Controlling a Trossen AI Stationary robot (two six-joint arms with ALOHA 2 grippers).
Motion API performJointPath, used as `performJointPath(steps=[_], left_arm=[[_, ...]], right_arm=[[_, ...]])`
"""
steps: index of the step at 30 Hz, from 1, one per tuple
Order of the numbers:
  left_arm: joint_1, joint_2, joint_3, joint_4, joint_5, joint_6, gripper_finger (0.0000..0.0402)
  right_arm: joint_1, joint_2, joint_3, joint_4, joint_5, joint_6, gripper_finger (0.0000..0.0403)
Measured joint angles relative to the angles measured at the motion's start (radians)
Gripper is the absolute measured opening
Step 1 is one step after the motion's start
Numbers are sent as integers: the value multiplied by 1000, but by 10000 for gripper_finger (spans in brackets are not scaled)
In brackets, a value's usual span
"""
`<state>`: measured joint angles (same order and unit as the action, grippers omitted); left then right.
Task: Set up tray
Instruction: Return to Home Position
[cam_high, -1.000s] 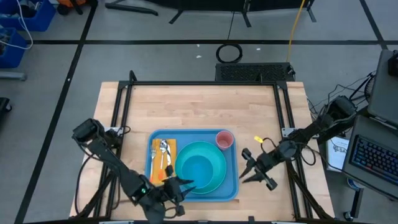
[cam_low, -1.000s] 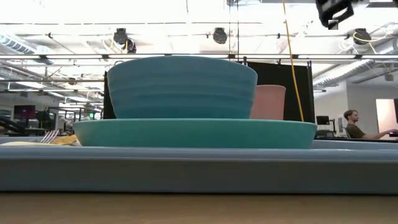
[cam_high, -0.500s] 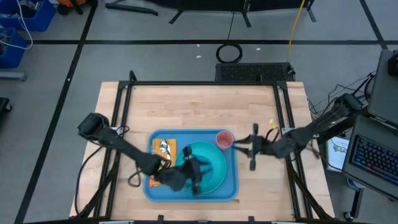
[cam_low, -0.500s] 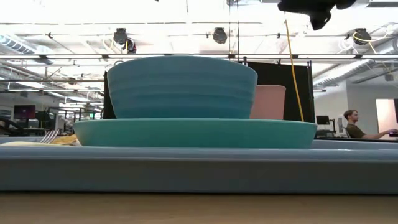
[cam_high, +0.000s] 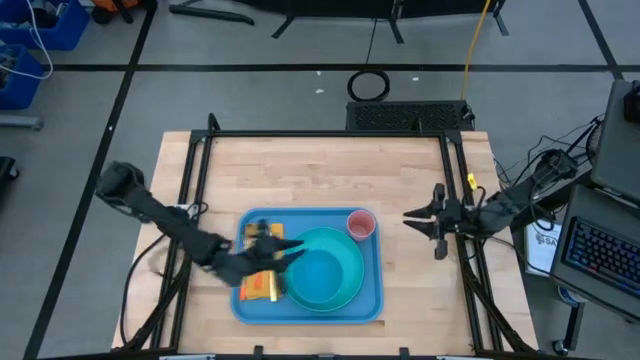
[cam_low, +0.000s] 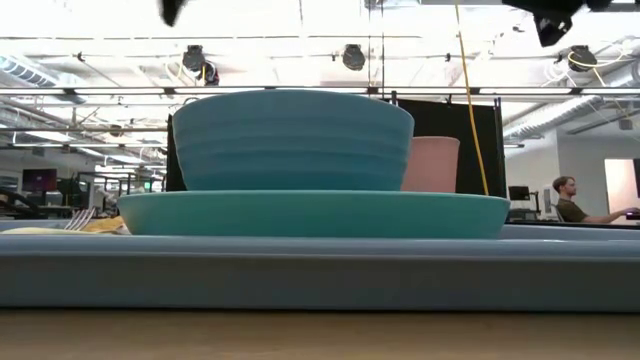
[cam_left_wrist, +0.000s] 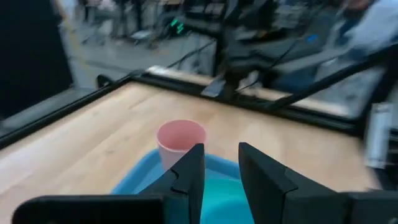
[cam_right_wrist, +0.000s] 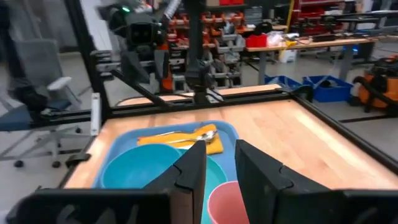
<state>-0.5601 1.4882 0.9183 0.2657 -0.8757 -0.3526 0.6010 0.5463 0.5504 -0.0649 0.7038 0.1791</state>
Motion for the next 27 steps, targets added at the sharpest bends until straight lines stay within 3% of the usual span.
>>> performJointPath(steps=[4,6,19,27], left_arm=[[-114,-156,-220,203,-53,42,104],[-166,-207,-297,229,-98,52,104],[-601,-431,-522,233,-678,17,104],[-708,-450,-550,232,-695,33,104]], right_arm=[[34,-79,-66,16,2,2,75],[43,-112,-95,34,6,-6,75],[71,-408,-192,44,33,-150,75],[71,-545,-206,-86,43,-153,75]])
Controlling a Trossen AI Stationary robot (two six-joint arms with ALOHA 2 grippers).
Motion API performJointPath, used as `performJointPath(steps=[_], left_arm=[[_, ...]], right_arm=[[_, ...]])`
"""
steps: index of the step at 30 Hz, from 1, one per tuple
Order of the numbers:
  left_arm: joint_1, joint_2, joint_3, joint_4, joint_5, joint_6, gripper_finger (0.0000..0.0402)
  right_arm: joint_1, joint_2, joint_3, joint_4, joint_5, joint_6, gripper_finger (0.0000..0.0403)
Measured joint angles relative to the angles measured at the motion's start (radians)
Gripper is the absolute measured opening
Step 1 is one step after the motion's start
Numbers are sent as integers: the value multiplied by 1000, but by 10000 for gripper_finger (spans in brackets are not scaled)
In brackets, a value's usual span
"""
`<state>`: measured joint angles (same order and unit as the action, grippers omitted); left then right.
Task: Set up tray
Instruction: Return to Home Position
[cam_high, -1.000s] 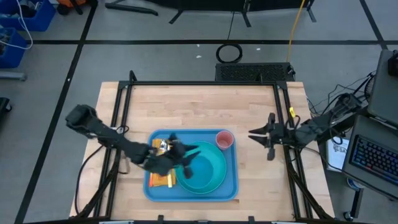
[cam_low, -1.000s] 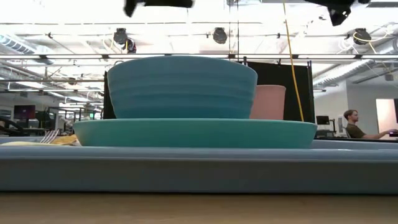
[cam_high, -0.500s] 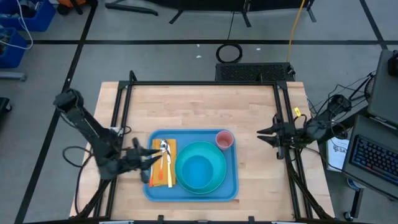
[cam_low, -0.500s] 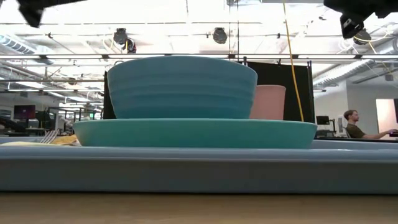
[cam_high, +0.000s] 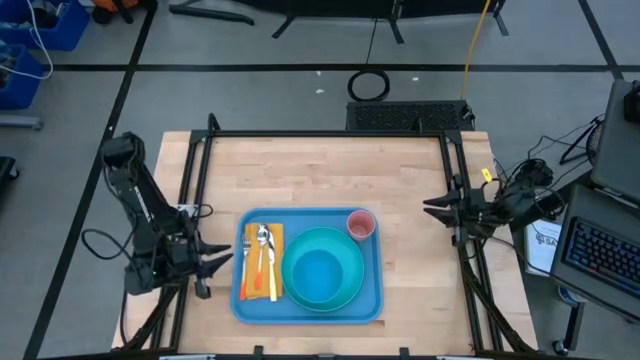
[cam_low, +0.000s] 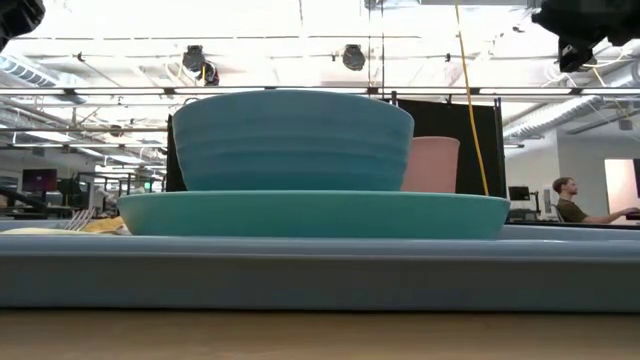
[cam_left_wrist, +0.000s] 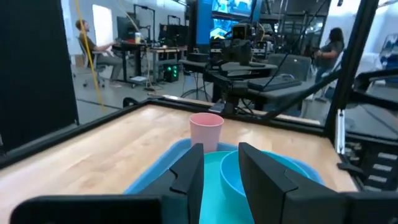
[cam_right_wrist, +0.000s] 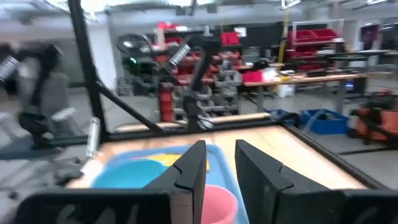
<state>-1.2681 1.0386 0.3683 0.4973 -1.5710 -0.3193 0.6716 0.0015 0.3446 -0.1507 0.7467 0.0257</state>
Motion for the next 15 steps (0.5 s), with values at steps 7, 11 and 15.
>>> performJointPath(steps=[7,11,15], left_arm=[[-91,-1,0,-78,-1,22,104],[-153,-10,-17,-162,1,-42,104],[-174,-40,-60,-216,2,-165,104]], right_arm=[[0,0,7,-65,150,-24,75],[0,0,15,-62,174,-30,75],[0,6,15,-80,145,-11,75]])
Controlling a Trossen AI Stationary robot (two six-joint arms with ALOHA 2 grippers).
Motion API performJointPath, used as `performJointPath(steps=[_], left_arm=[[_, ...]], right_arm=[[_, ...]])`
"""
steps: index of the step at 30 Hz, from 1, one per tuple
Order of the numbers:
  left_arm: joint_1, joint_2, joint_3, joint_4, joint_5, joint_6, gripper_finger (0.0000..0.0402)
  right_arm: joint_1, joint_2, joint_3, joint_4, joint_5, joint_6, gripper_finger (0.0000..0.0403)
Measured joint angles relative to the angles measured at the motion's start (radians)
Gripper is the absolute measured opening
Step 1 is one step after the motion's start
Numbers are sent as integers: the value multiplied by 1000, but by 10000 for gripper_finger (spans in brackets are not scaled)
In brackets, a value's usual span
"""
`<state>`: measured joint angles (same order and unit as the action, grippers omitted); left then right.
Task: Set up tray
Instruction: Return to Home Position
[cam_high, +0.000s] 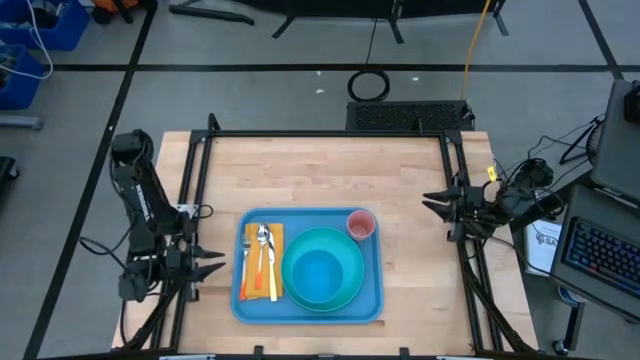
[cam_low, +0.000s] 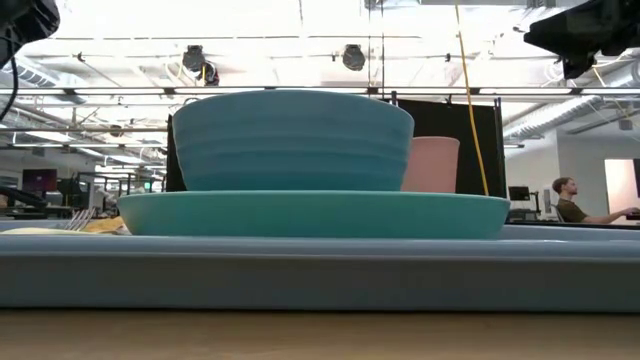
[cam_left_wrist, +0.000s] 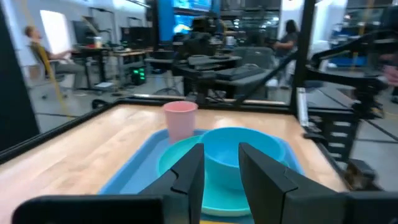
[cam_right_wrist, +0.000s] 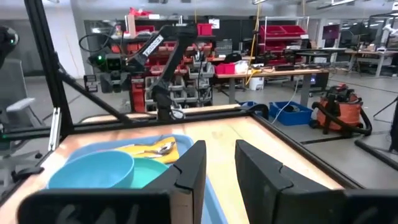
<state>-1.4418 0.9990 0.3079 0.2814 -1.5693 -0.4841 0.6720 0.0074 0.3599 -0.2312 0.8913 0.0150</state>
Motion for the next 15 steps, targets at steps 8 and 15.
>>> performJointPath(steps=[8,15], left_arm=[[46,-18,-53,0,0,-65,104],[70,-18,-53,-1,17,-4,104]], right_arm=[[0,5,0,-31,-5,2,75],[0,5,0,-30,-5,0,75]])
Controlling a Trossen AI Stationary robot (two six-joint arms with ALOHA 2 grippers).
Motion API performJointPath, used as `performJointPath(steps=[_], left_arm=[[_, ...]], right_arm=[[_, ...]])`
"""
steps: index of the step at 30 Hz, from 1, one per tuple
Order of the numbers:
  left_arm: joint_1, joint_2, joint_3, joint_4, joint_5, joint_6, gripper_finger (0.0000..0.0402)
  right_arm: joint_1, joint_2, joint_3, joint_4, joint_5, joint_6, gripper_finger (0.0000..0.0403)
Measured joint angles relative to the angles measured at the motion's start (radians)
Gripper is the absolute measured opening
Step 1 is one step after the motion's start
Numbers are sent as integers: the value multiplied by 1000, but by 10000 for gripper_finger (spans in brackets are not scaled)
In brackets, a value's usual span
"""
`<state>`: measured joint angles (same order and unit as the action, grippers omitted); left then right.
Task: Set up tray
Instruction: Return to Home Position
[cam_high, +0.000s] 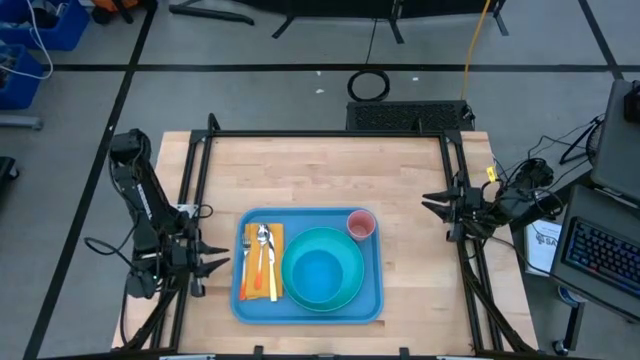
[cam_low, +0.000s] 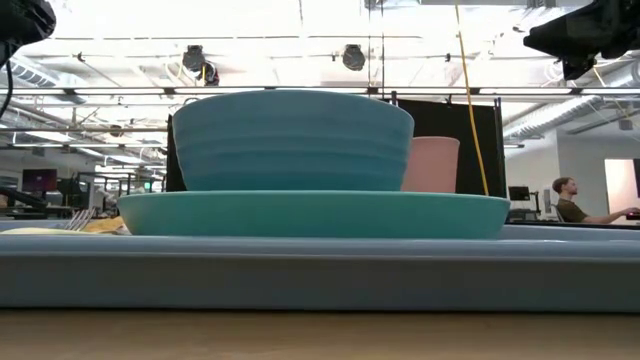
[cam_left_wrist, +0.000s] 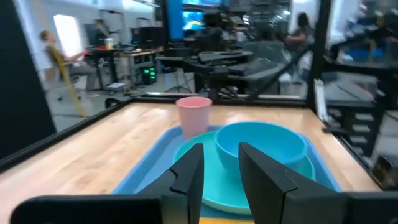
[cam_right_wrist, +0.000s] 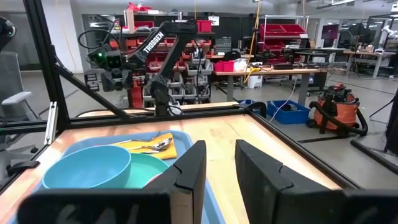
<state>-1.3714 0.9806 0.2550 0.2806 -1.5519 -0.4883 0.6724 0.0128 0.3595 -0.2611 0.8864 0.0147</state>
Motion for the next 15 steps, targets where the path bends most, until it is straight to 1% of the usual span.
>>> performJointPath(steps=[5,11,15], left_arm=[[11,1,0,-1,54,119,104],[35,1,0,3,90,115,104],[38,1,0,3,163,117,104]], right_arm=[[0,0,0,0,0,0,75],[0,0,0,0,1,0,75],[0,0,0,0,1,0,75]])
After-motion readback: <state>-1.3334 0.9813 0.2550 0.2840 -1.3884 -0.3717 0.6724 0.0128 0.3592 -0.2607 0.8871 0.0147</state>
